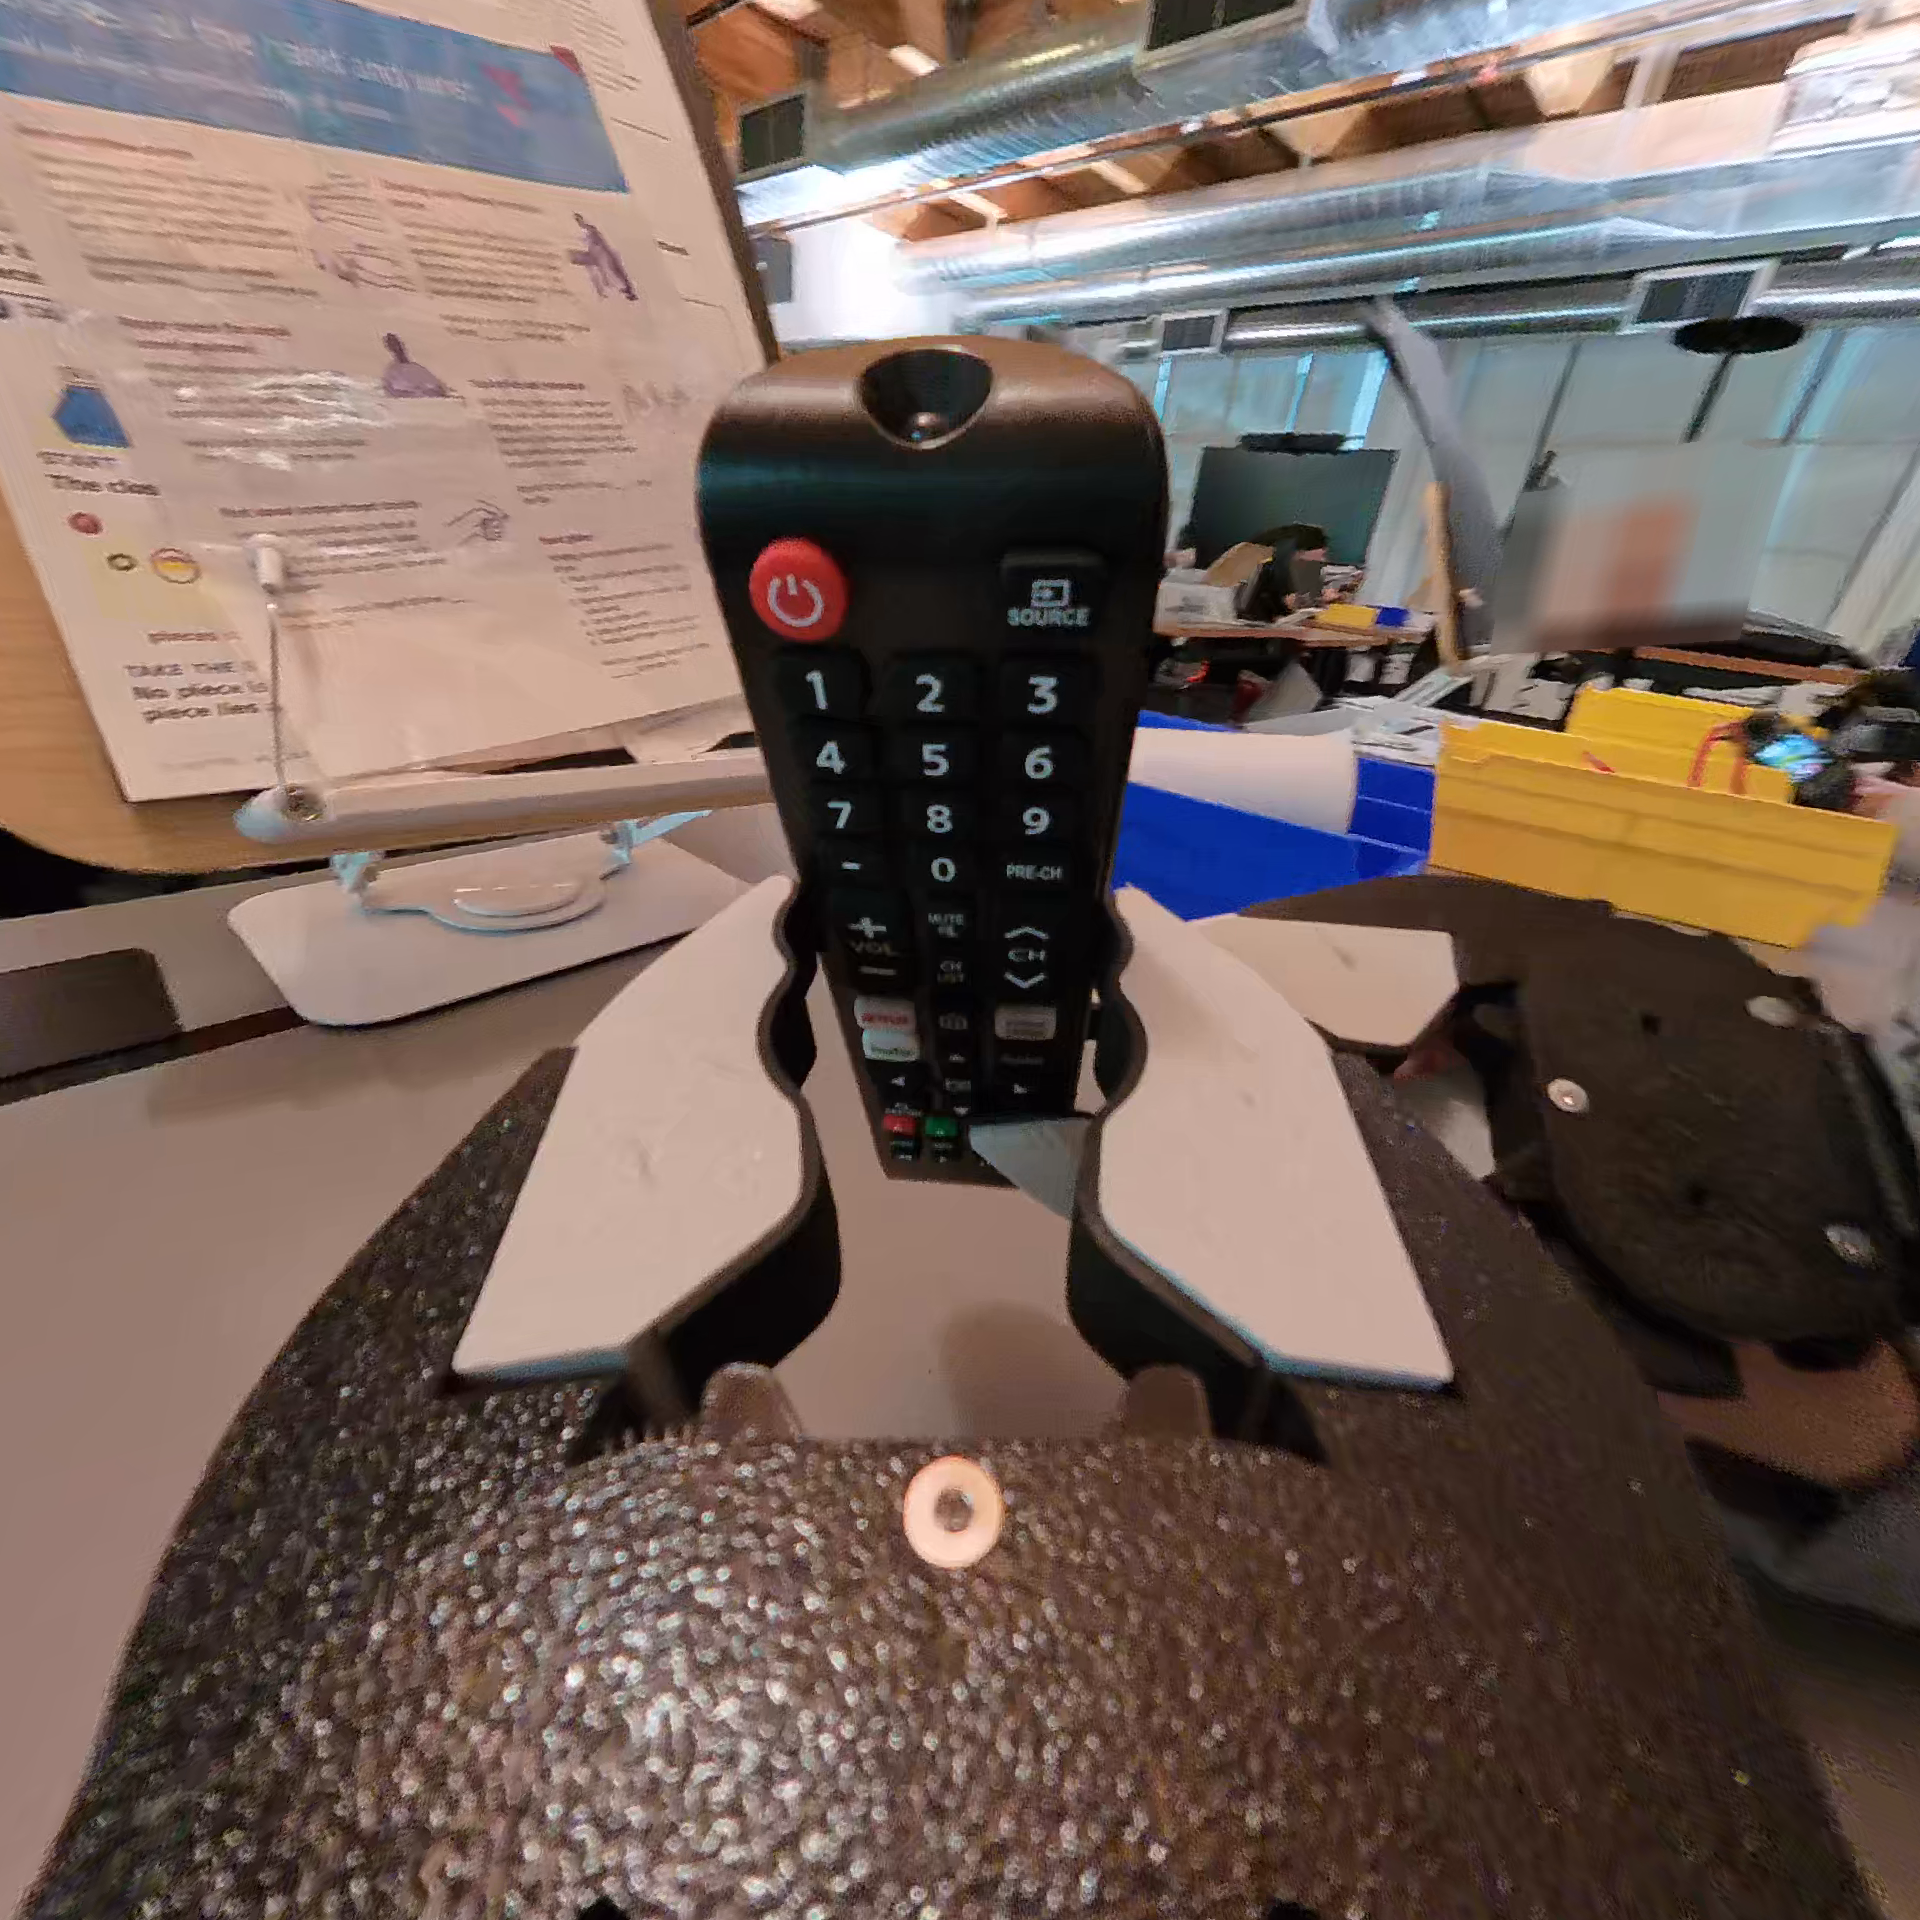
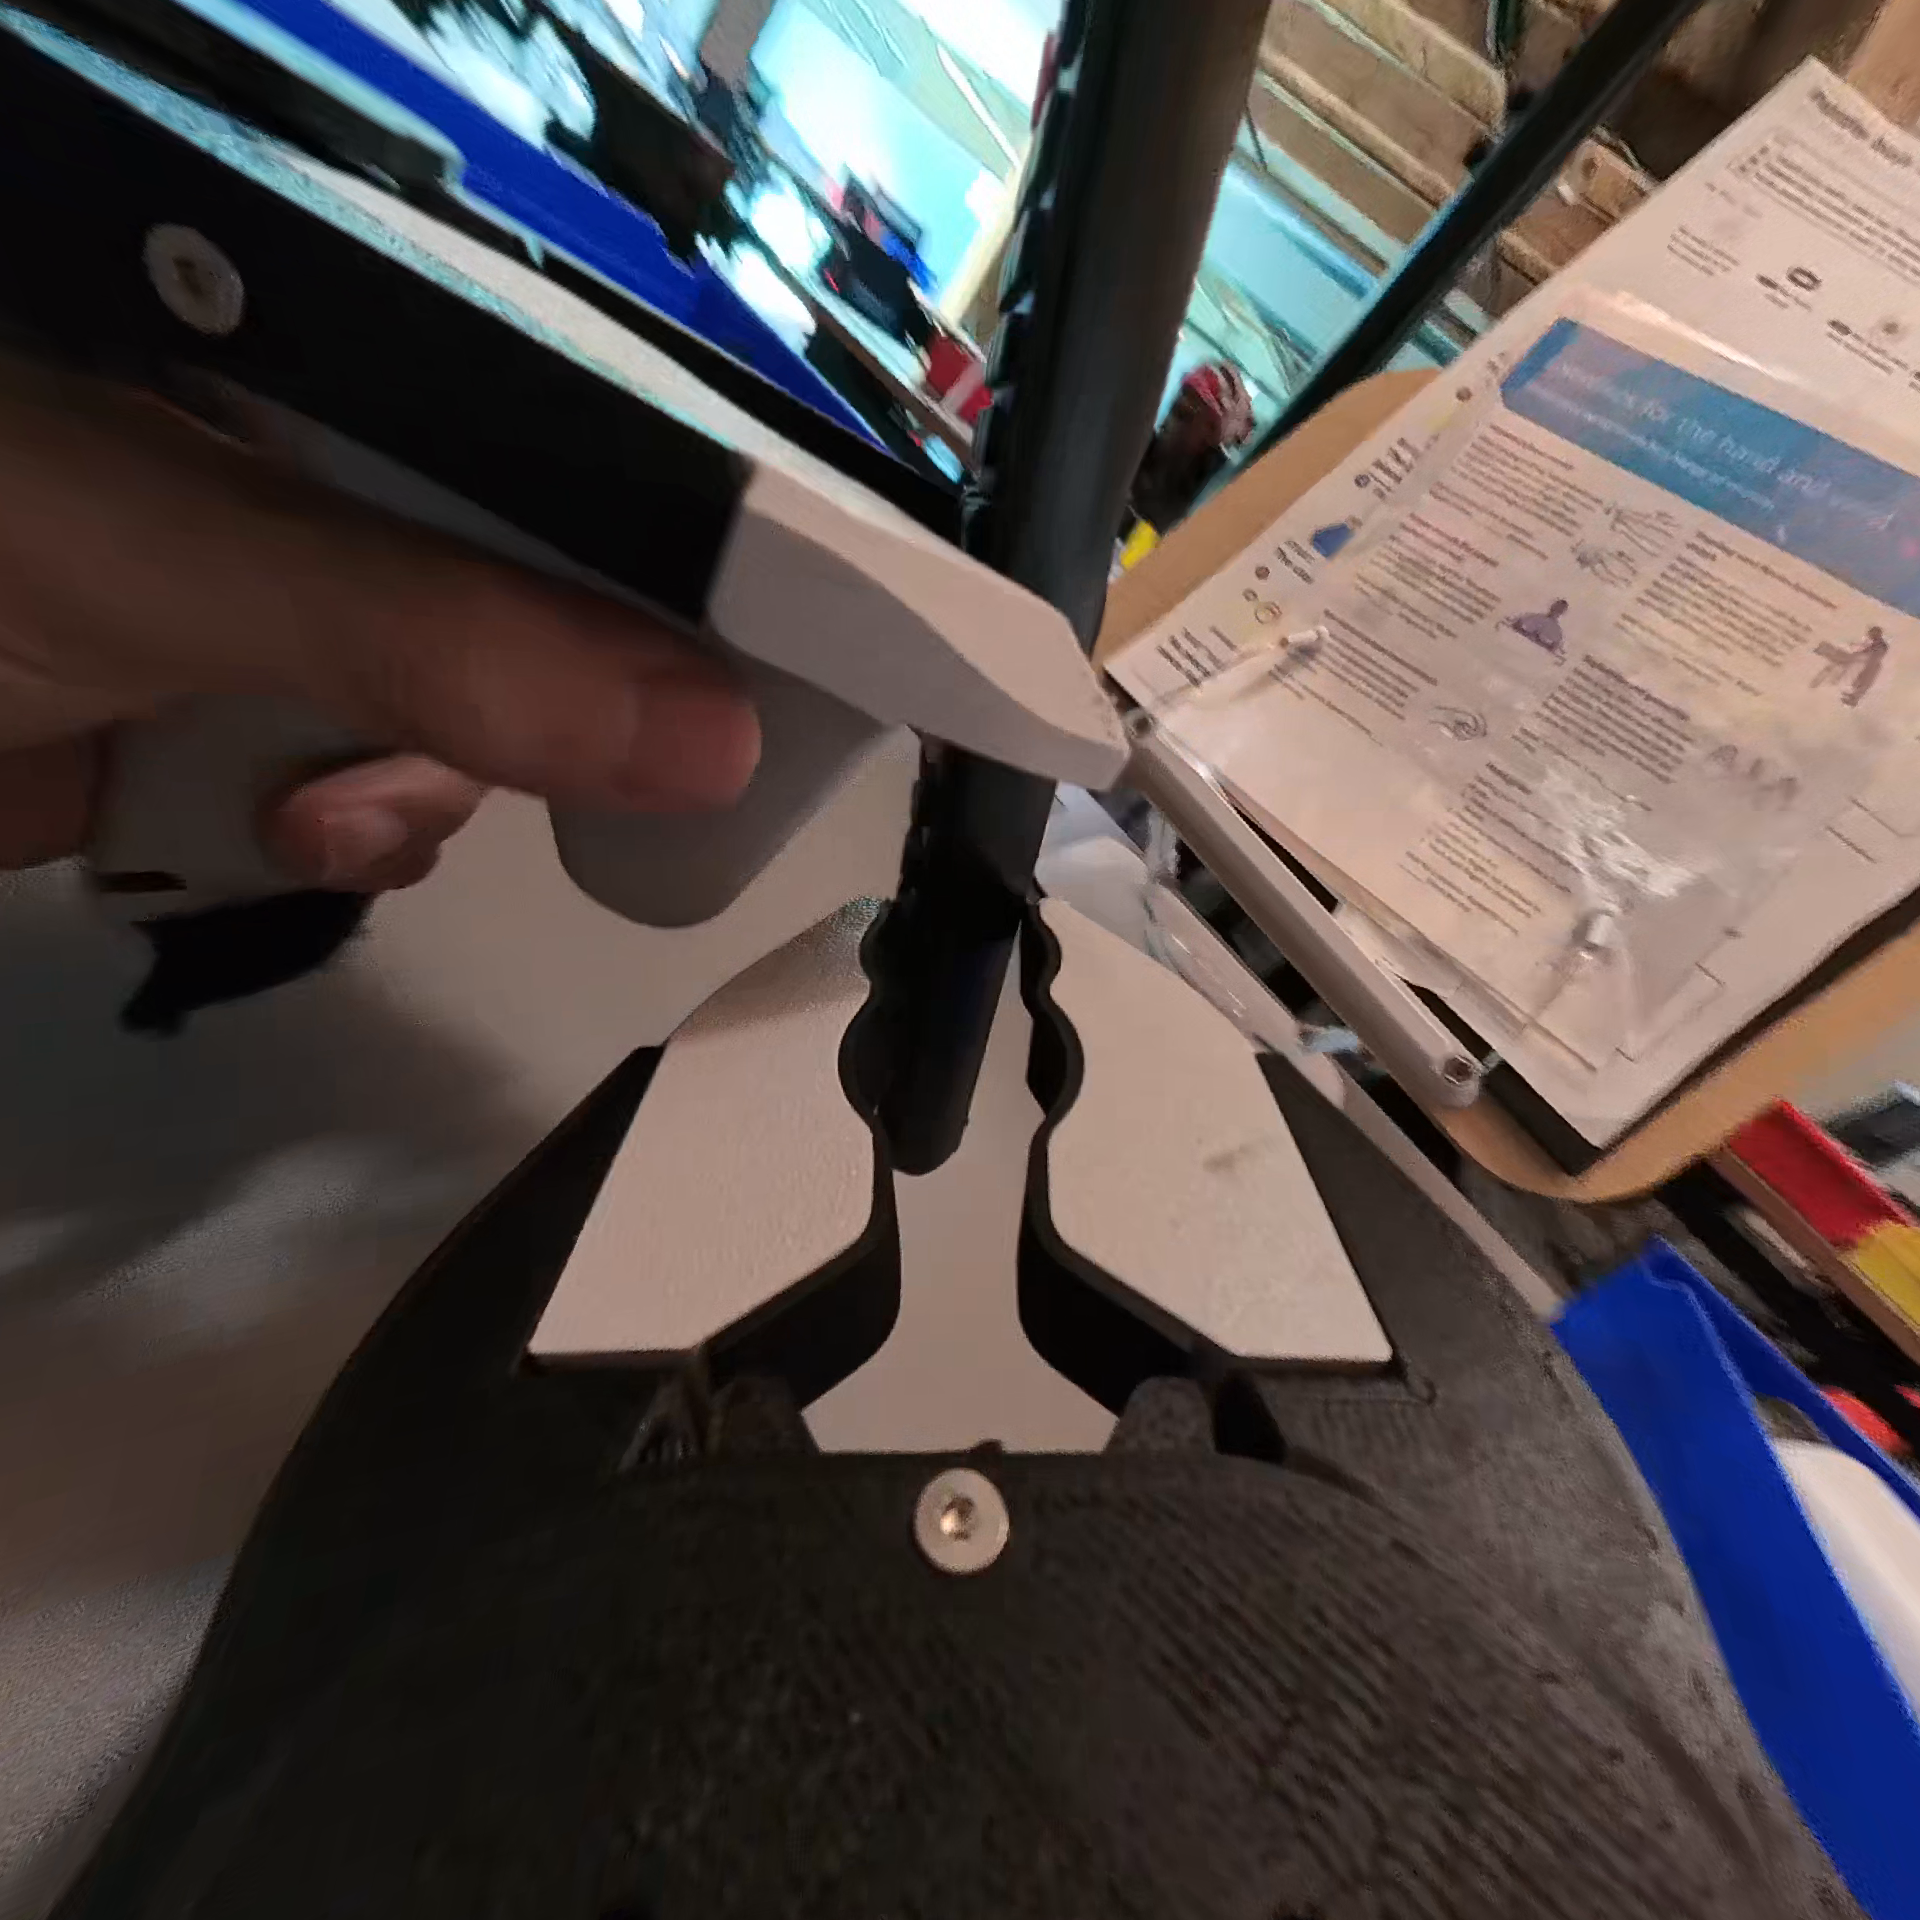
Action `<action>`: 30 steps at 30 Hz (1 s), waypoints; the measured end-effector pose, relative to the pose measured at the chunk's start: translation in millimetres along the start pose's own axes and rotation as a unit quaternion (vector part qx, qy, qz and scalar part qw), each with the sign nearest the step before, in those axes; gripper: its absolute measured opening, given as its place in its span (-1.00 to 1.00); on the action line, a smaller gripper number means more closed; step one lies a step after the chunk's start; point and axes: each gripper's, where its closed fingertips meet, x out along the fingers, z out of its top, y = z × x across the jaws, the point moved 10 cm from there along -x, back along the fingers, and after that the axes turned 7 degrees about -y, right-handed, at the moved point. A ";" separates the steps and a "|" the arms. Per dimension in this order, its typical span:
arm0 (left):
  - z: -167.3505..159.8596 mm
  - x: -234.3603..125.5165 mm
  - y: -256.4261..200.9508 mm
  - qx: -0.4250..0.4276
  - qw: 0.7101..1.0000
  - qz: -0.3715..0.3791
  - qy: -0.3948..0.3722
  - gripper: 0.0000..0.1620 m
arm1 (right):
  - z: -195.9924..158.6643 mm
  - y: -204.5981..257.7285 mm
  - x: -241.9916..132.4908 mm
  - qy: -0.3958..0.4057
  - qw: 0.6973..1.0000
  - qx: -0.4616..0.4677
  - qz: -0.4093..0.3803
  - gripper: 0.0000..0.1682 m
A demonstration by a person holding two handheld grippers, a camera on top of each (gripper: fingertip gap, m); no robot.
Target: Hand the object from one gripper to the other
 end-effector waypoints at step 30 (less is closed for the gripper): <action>12.0 -16.5 54.6 -0.183 0.970 -0.156 -0.039 -0.67 | -11.0 -11.8 -9.8 -0.022 0.997 -0.071 0.017 -0.42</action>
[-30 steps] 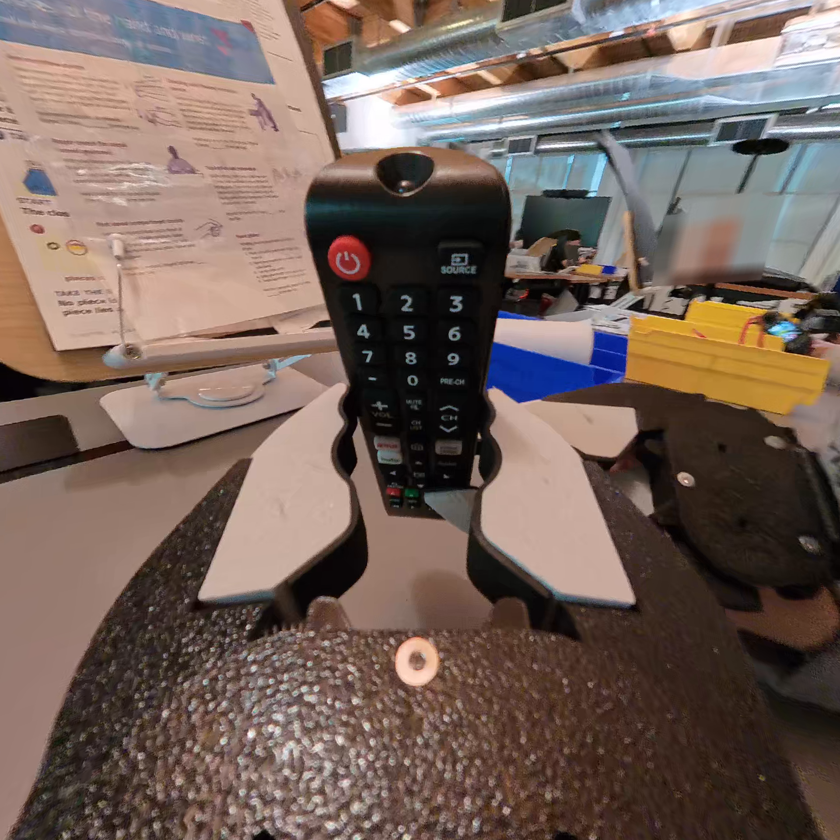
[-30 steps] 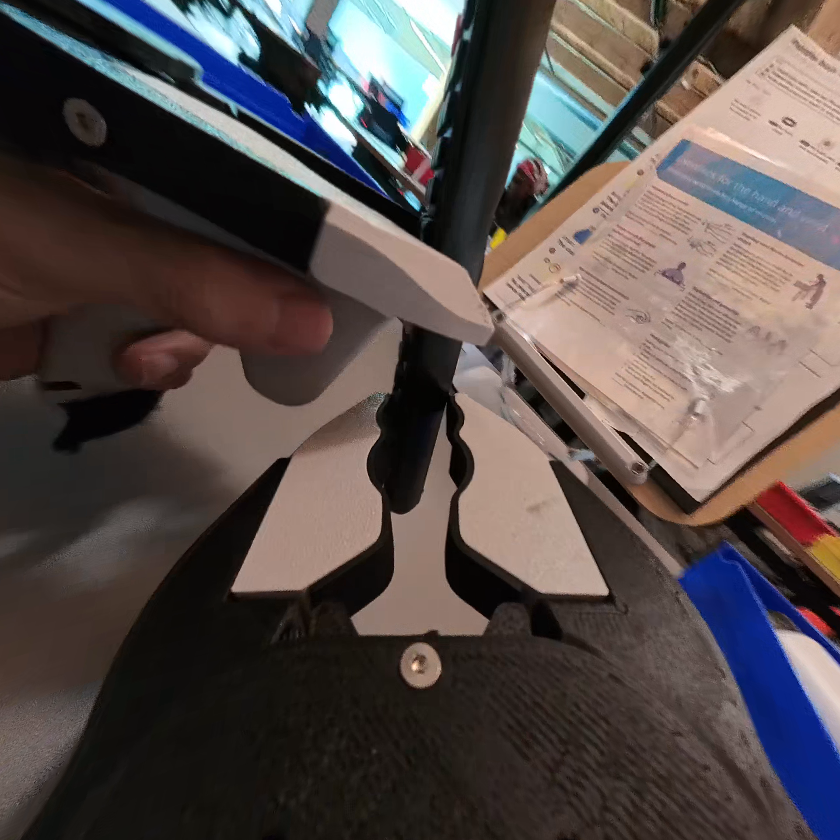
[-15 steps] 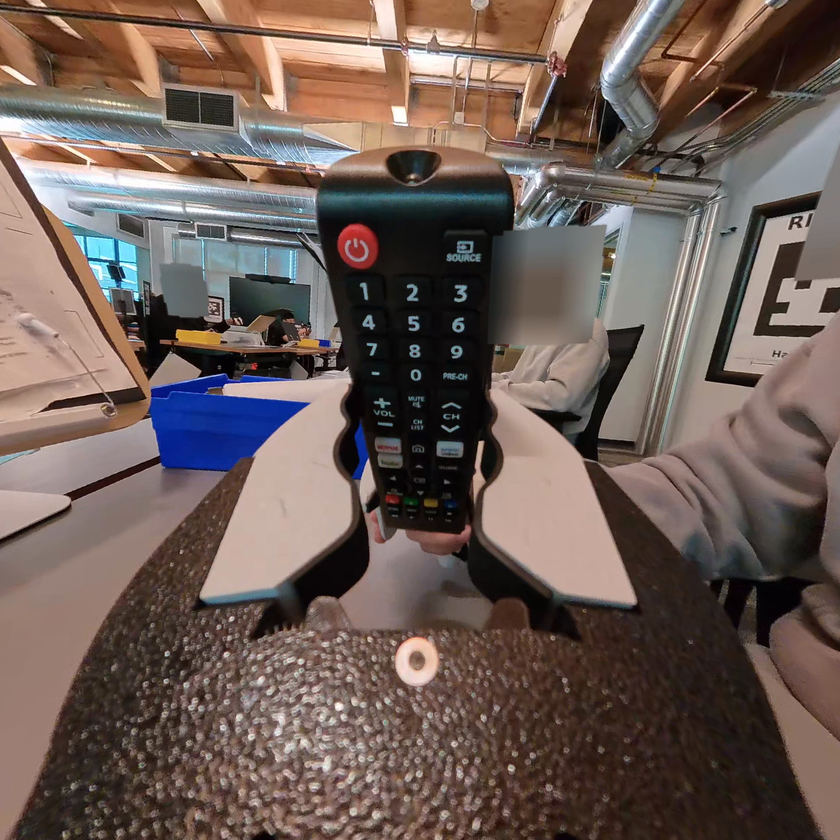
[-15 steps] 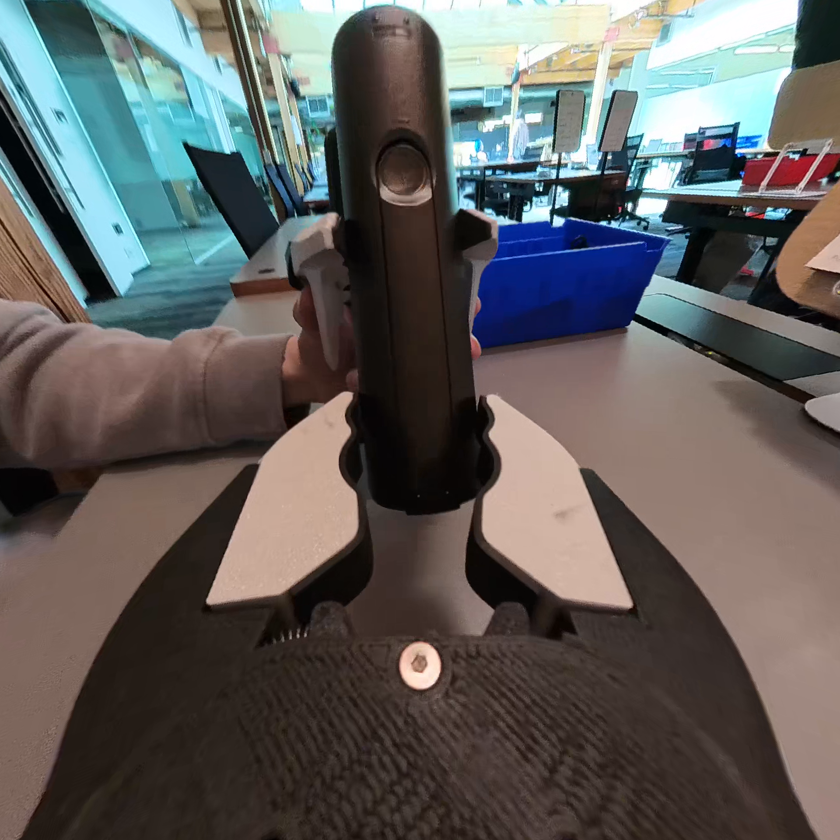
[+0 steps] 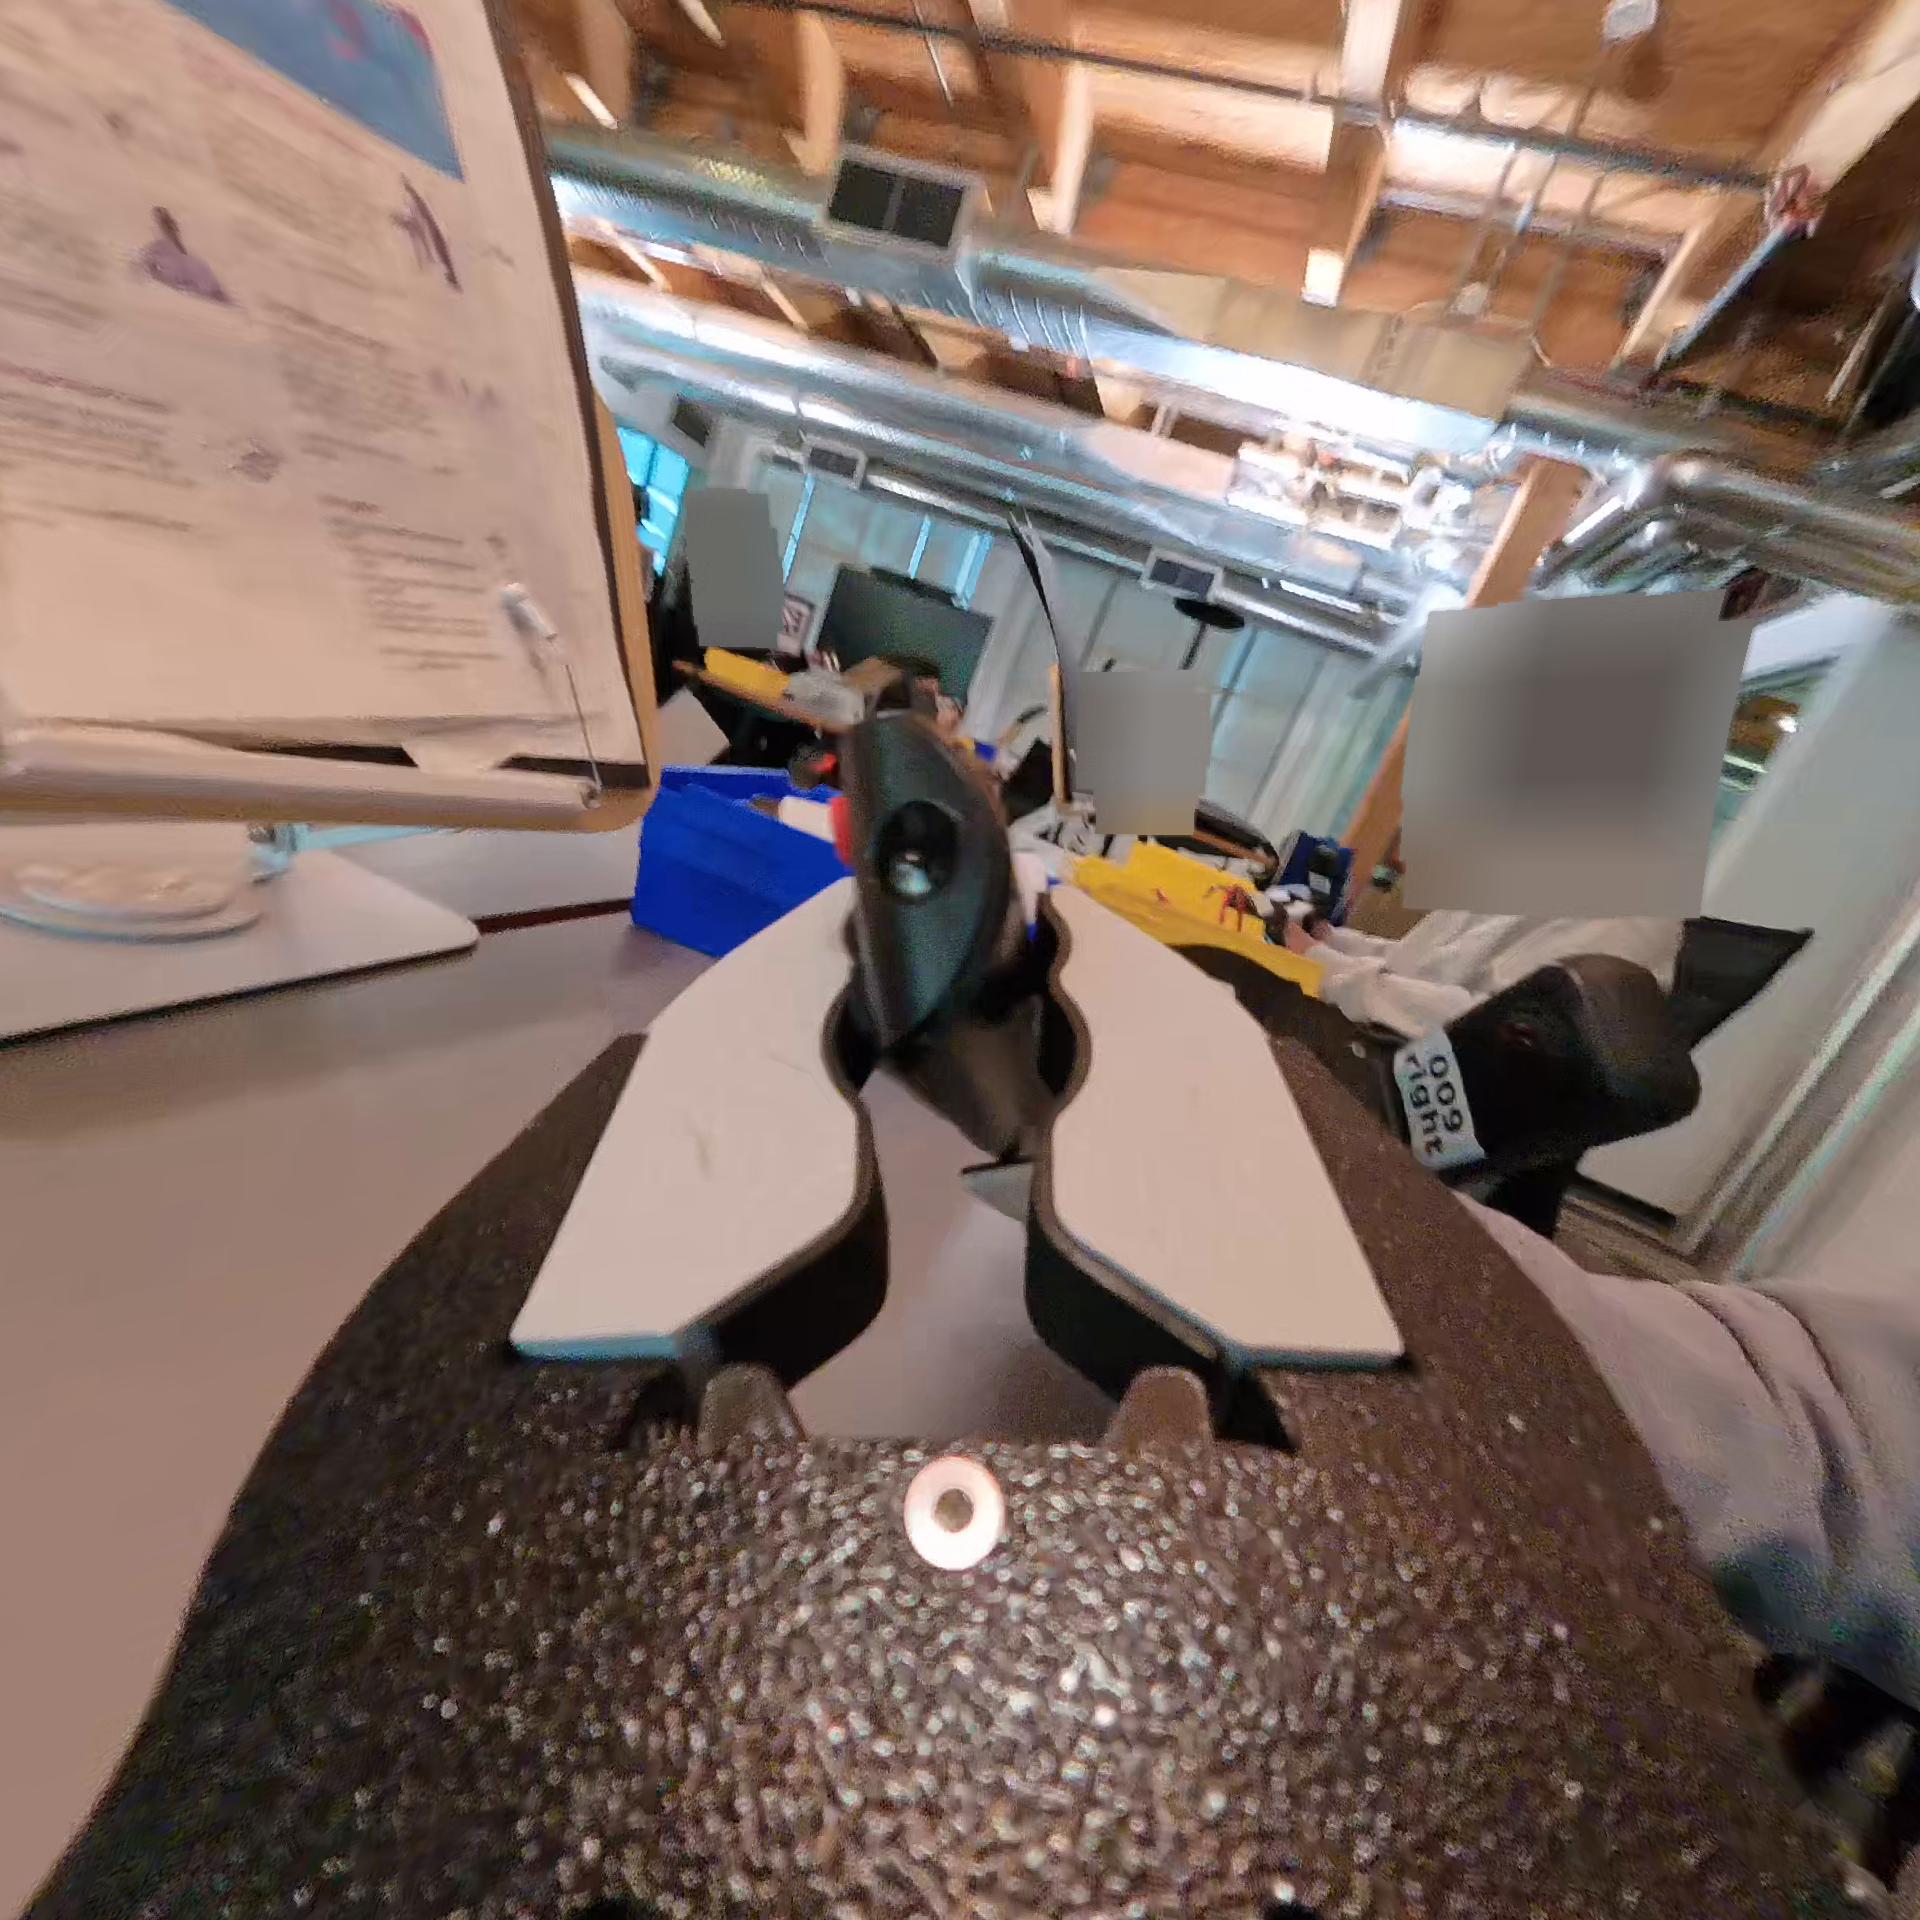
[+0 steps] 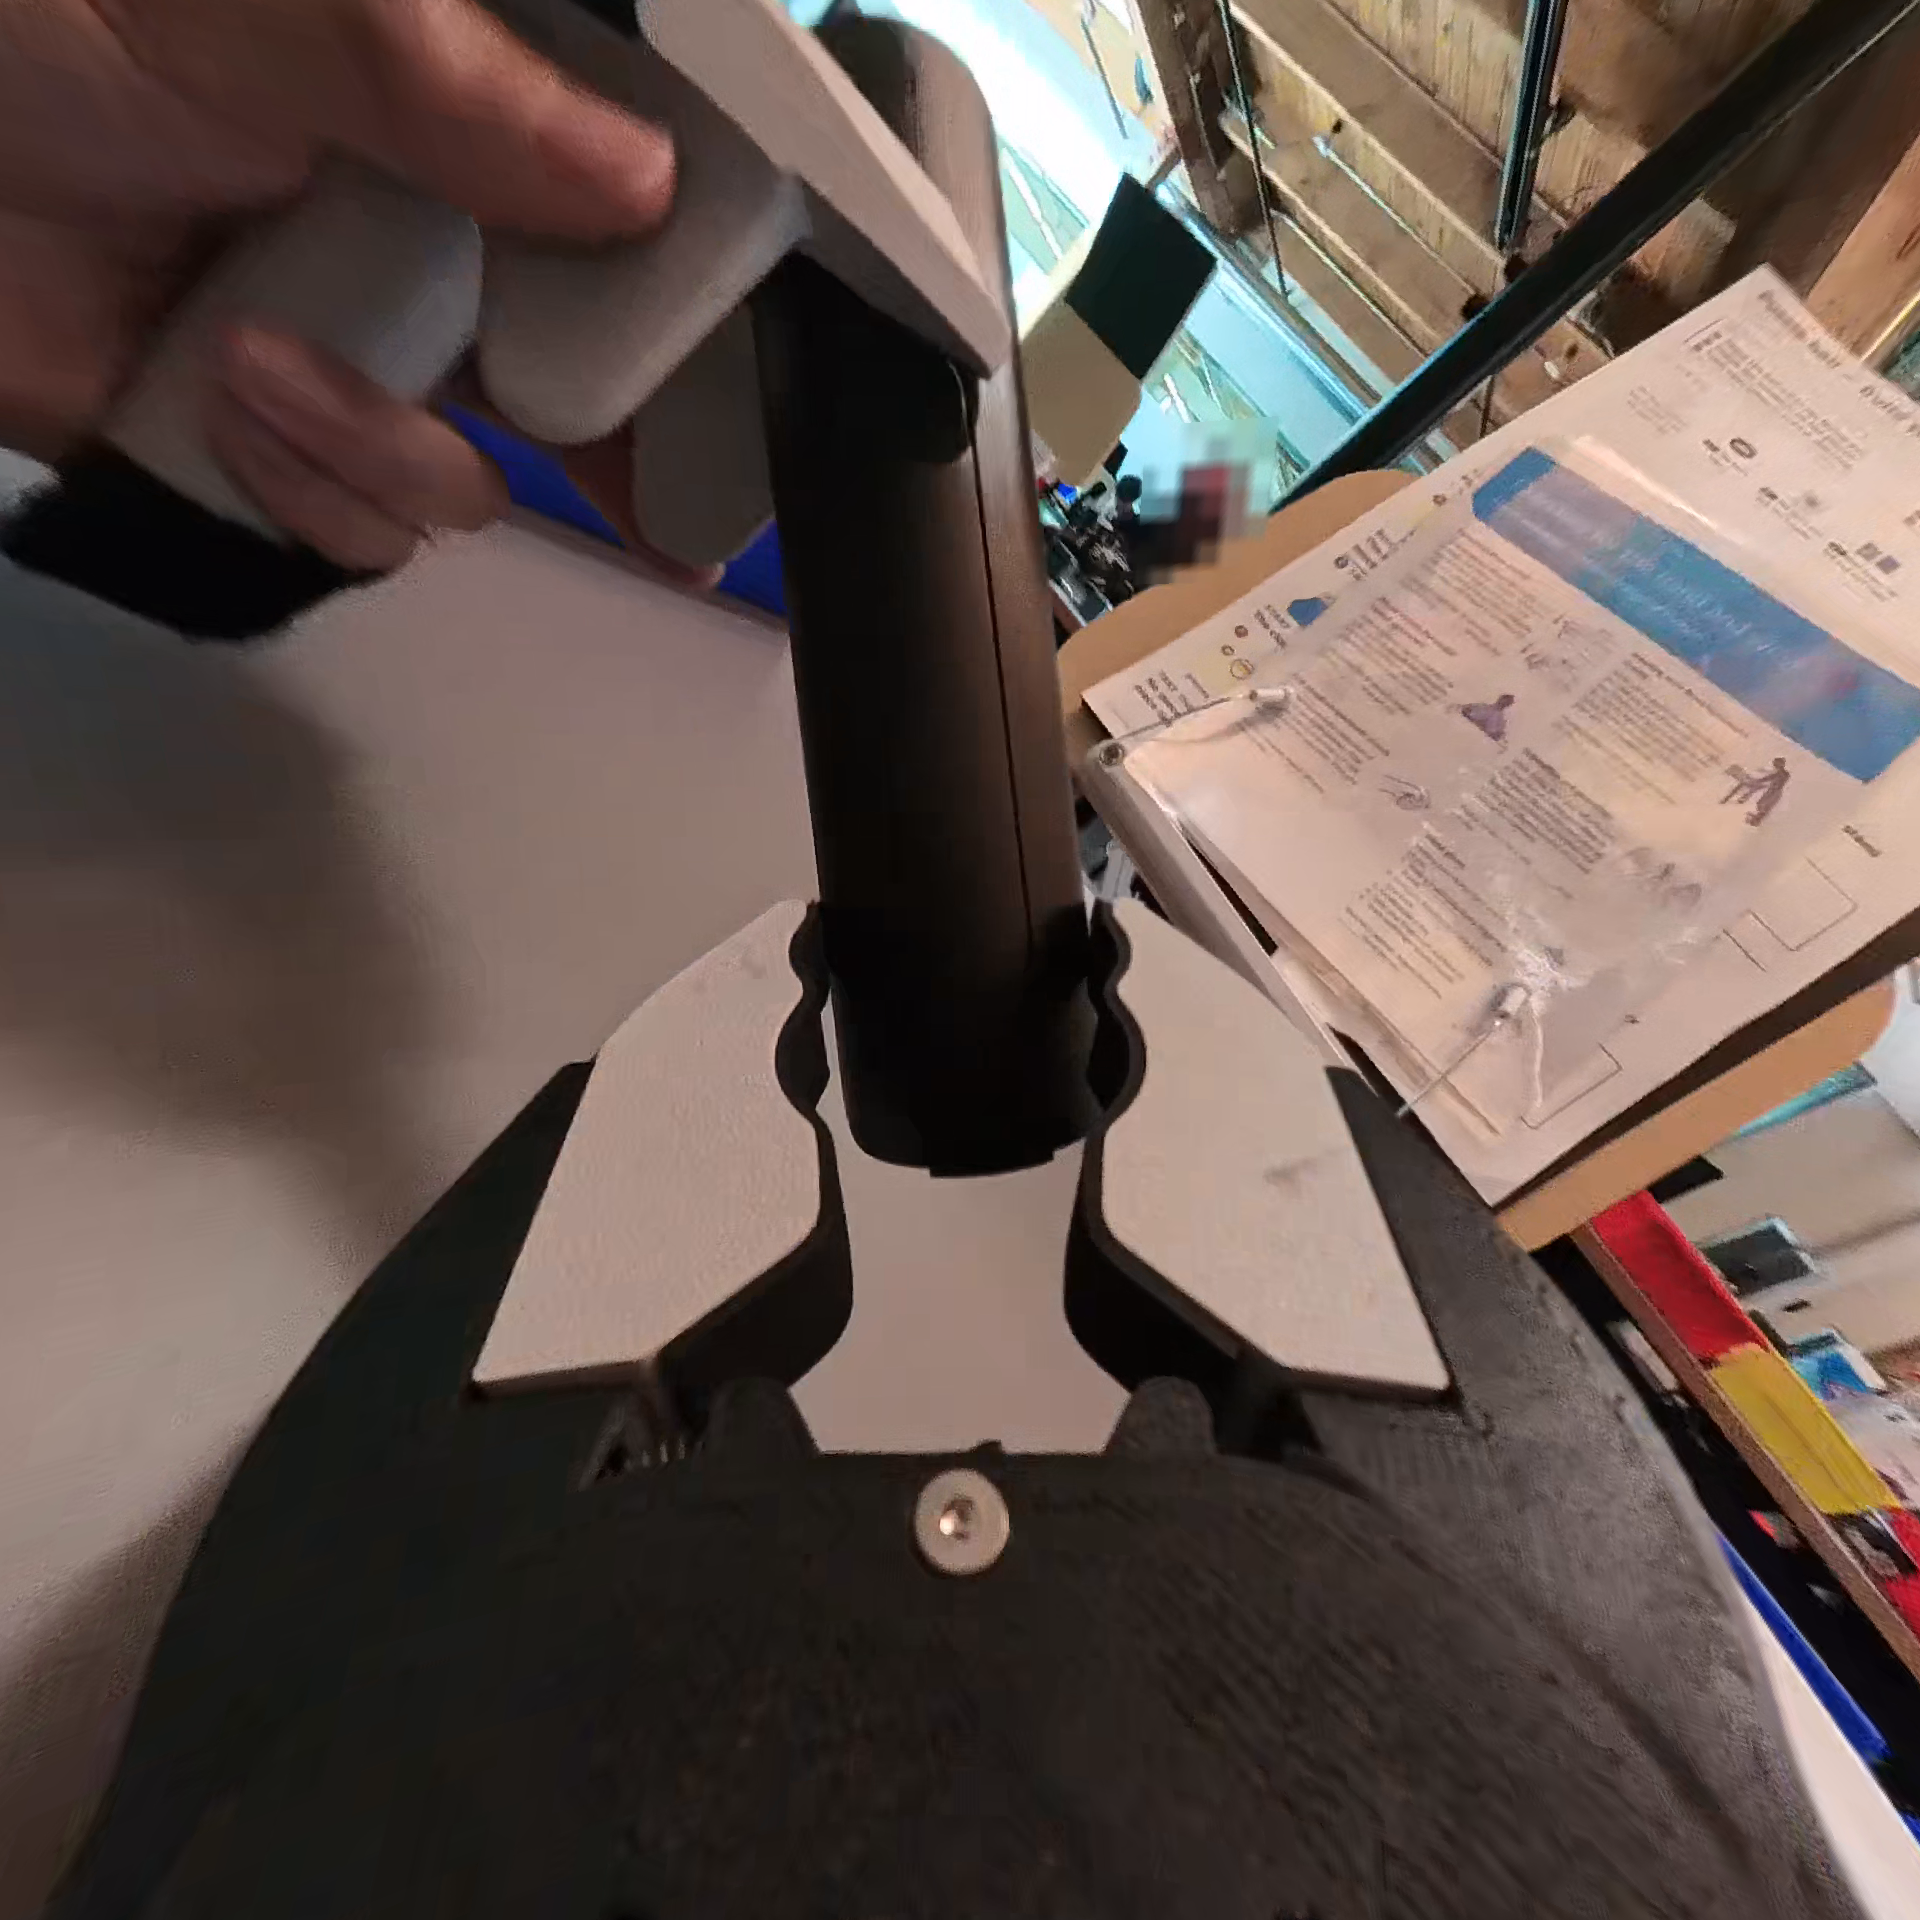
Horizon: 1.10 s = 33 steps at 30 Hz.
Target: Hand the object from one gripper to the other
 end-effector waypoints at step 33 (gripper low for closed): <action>-1.6 -2.9 11.8 -0.134 0.990 -0.035 -0.033 -0.03 | 13.7 0.6 -10.6 -0.057 0.978 -0.190 -0.062 -0.71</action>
